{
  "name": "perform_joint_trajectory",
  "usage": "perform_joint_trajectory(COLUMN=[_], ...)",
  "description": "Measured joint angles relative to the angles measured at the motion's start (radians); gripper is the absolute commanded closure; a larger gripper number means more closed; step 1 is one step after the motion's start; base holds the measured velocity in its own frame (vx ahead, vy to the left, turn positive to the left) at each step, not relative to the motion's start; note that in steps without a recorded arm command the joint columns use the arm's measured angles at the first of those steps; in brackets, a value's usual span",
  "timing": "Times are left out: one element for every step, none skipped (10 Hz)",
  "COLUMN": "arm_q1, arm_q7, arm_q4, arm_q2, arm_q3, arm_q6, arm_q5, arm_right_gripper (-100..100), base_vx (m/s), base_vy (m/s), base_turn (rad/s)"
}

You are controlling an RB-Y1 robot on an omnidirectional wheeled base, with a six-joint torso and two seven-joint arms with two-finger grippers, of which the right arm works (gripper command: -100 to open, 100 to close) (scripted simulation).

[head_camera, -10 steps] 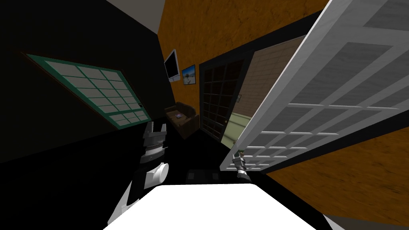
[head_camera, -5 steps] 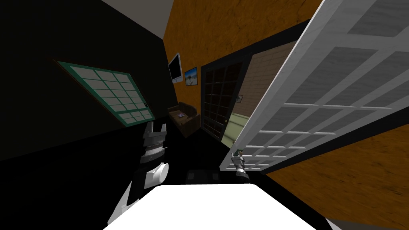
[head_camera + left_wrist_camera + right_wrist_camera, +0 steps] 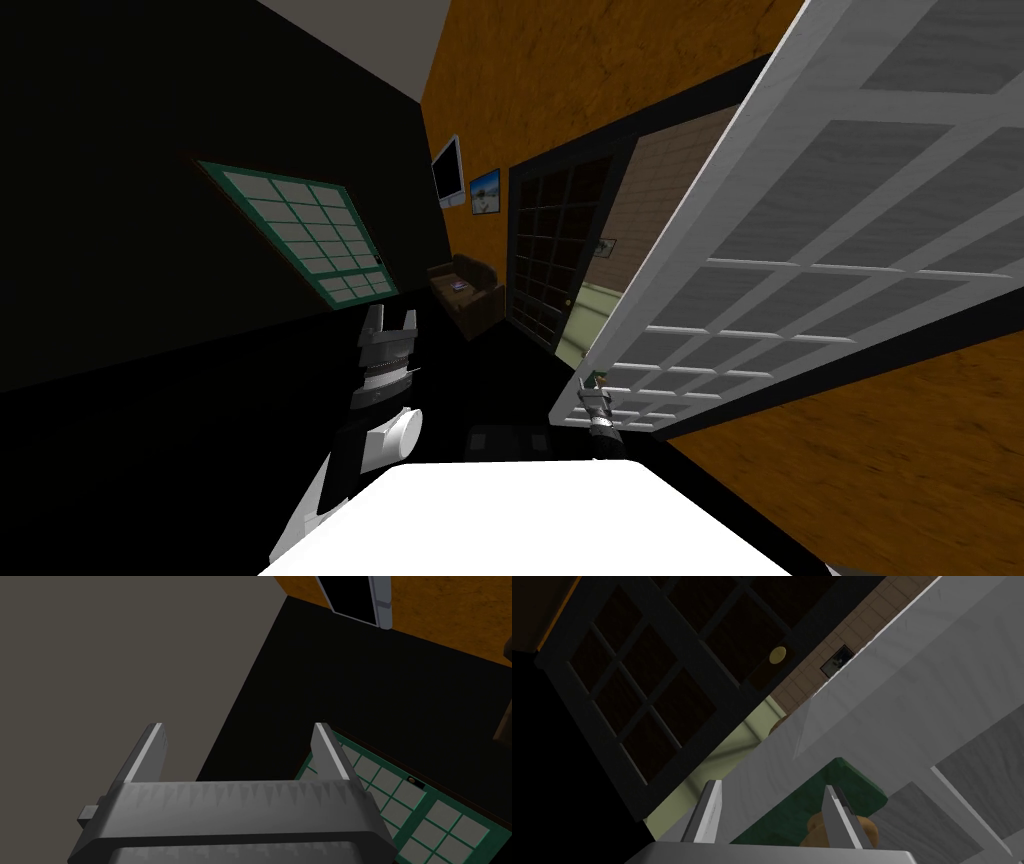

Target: Pull the door open

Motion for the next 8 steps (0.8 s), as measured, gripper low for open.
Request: perform_joint_trajectory(arm_q1=[-0.003, -0.005, -0.013, -0.013, -0.018, -0.026, -0.024, -0.032], arm_q7=[-0.020, -0.042, -0.069, -0.096, -0.115, -0.137, -0.165, -0.186], arm_q4=[-0.005, -0.001, 0.005, -0.003, -0.001, 0.007, 0.001, 0.011], arm_q2=[-0.001, -0.001, -0.003, -0.004, -0.004, -0.006, -0.011, -0.014], arm_q3=[0.004, 0.010, 0.016, 0.025, 0.030, 0.035, 0.042, 0.046], arm_q6=[0.005, 0.001, -0.001, 0.003, 0.004, 0.001, 0.003, -0.001], arm_q5=[-0.005, -0.012, -0.022, -0.032, -0.037, -0.044, -0.054, -0.059], arm_right_gripper=[-100, -100, -100, -100, -100, -100, -100, -100], base_vx=[-0.063, -0.082, -0.123, -0.081, -0.060, -0.073, -0.061, -0.062], base_vy=[-0.026, -0.022, -0.046, -0.046, -0.024, -0.028, -0.027, -0.027], base_turn=[0.056, 0.094, 0.113, 0.050, 0.049, 0.093, 0.043, 0.060])
